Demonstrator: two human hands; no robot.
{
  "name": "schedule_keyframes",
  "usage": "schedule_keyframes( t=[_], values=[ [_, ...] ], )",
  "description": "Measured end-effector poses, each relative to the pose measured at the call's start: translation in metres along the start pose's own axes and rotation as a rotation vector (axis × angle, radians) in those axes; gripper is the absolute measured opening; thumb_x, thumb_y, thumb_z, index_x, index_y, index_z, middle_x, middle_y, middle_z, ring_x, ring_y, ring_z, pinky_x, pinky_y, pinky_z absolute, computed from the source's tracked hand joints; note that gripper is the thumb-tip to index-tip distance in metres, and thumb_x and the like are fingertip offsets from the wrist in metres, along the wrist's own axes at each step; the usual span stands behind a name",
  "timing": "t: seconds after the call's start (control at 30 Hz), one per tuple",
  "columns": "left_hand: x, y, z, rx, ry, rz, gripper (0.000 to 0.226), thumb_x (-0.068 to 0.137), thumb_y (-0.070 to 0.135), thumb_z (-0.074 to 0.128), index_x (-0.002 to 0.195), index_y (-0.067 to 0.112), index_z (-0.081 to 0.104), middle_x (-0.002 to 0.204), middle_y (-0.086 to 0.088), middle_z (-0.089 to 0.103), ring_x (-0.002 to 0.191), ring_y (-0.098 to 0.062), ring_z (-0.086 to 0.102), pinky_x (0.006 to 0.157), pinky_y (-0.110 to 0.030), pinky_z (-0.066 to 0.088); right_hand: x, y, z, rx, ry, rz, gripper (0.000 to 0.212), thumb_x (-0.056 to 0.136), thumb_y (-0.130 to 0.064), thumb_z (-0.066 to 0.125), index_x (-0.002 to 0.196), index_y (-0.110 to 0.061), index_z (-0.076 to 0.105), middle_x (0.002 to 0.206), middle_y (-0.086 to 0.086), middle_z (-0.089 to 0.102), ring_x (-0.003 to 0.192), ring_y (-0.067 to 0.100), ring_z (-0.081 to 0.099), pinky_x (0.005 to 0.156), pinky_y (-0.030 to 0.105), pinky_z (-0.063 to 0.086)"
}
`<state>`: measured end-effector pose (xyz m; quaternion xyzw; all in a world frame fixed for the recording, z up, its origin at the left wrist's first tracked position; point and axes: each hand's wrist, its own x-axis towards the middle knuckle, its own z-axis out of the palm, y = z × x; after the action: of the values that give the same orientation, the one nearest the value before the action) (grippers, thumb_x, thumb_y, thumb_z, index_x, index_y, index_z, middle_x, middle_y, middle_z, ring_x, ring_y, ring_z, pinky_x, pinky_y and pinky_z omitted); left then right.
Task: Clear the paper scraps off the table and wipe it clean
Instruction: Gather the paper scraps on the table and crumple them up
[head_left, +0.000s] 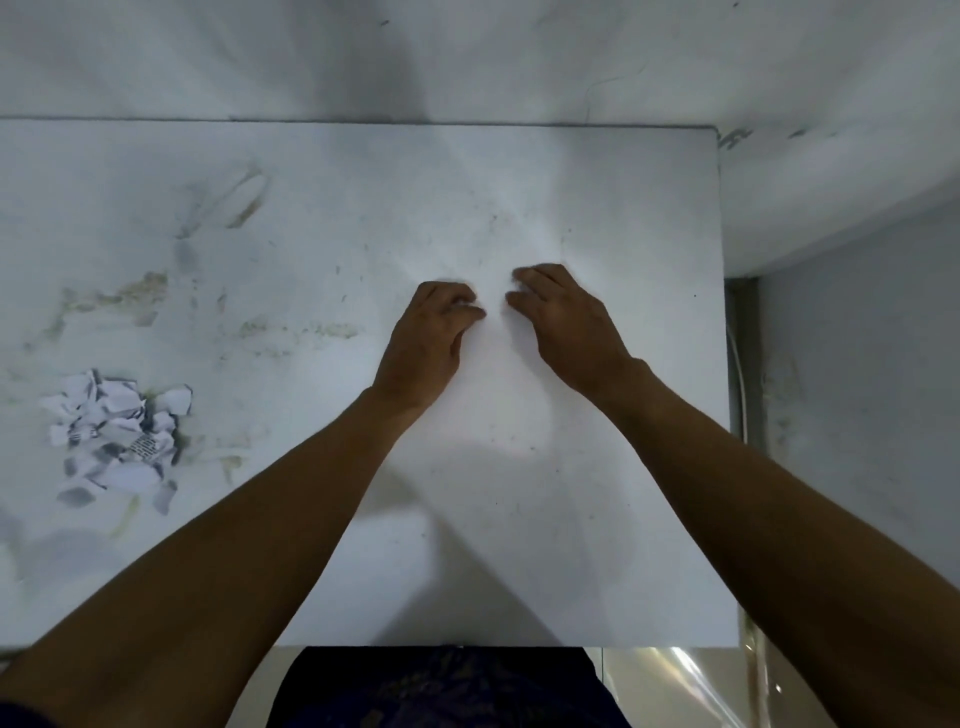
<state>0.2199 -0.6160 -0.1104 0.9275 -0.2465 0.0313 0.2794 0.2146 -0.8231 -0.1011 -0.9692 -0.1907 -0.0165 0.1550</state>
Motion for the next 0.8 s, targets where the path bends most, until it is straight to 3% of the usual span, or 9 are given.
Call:
schedule_keyframes(
  t=[0.13, 0.23, 0.33, 0.4, 0.43, 0.57, 0.8],
  values=[
    [-0.004, 0.006, -0.008, -0.028, -0.006, -0.042, 0.013, 0.092, 0.0, 0.067, 0.103, 0.002, 0.073, 0.105, -0.013, 0.067, 0.103, -0.029, 0.062, 0.089, -0.034, 0.055, -0.019, 0.001, 0.002, -0.024, 0.037, 0.069, 0.019, 0.08, 0.013, 0.06, 0.092, 0.002, 0.07, 0.097, 0.013, 0.068, 0.094, 0.03, 0.058, 0.058, 0.039, 0.056],
    [-0.009, 0.009, -0.014, -0.053, -0.002, -0.074, 0.014, 0.096, 0.003, 0.06, 0.105, 0.004, 0.071, 0.104, -0.01, 0.068, 0.1, -0.029, 0.065, 0.087, -0.037, 0.056, -0.025, -0.004, -0.001, 0.042, 0.118, 0.165, 0.022, 0.077, 0.015, 0.059, 0.088, 0.001, 0.072, 0.086, 0.011, 0.07, 0.082, 0.031, 0.06, 0.06, 0.038, 0.055],
    [-0.019, 0.013, -0.025, -0.116, 0.003, -0.141, 0.015, 0.098, 0.006, 0.057, 0.105, 0.008, 0.071, 0.104, -0.005, 0.07, 0.096, -0.022, 0.066, 0.088, -0.031, 0.054, -0.03, -0.025, -0.013, 0.342, 0.29, 0.497, 0.02, 0.082, 0.005, 0.062, 0.09, -0.006, 0.077, 0.087, 0.005, 0.075, 0.081, 0.021, 0.069, 0.073, 0.026, 0.054],
    [-0.029, 0.015, -0.035, -0.15, 0.008, -0.201, 0.016, 0.098, 0.006, 0.057, 0.105, 0.009, 0.071, 0.1, -0.002, 0.07, 0.092, -0.018, 0.065, 0.085, -0.023, 0.051, -0.029, -0.044, -0.02, 0.599, 0.319, 0.741, 0.02, 0.082, 0.001, 0.062, 0.087, -0.009, 0.079, 0.08, -0.001, 0.075, 0.072, 0.007, 0.068, 0.067, 0.011, 0.047],
    [-0.036, 0.015, -0.041, -0.164, 0.017, -0.231, 0.016, 0.098, 0.006, 0.057, 0.104, 0.01, 0.071, 0.099, -0.001, 0.069, 0.09, -0.016, 0.065, 0.083, -0.021, 0.05, -0.029, -0.055, -0.022, 0.659, 0.314, 0.782, 0.02, 0.081, 0.0, 0.062, 0.084, -0.01, 0.079, 0.074, -0.003, 0.074, 0.068, 0.005, 0.067, 0.061, 0.009, 0.045],
    [-0.069, 0.006, -0.07, -0.163, 0.065, -0.308, 0.015, 0.097, 0.004, 0.059, 0.103, 0.009, 0.071, 0.097, -0.001, 0.07, 0.086, -0.014, 0.065, 0.08, -0.01, 0.044, -0.025, -0.105, -0.016, 0.766, 0.238, 0.743, 0.02, 0.079, -0.001, 0.064, 0.081, -0.013, 0.079, 0.072, -0.006, 0.074, 0.065, 0.003, 0.066, 0.059, 0.014, 0.049],
    [-0.158, -0.046, -0.148, -0.11, 0.179, -0.462, 0.015, 0.099, 0.005, 0.057, 0.106, 0.009, 0.069, 0.1, -0.001, 0.069, 0.089, -0.012, 0.063, 0.08, -0.021, 0.049, 0.006, -0.235, 0.017, 0.817, 0.01, 0.622, 0.019, 0.085, -0.004, 0.063, 0.09, -0.012, 0.079, 0.086, -0.005, 0.075, 0.073, -0.001, 0.065, 0.065, 0.002, 0.044]
  ],
)
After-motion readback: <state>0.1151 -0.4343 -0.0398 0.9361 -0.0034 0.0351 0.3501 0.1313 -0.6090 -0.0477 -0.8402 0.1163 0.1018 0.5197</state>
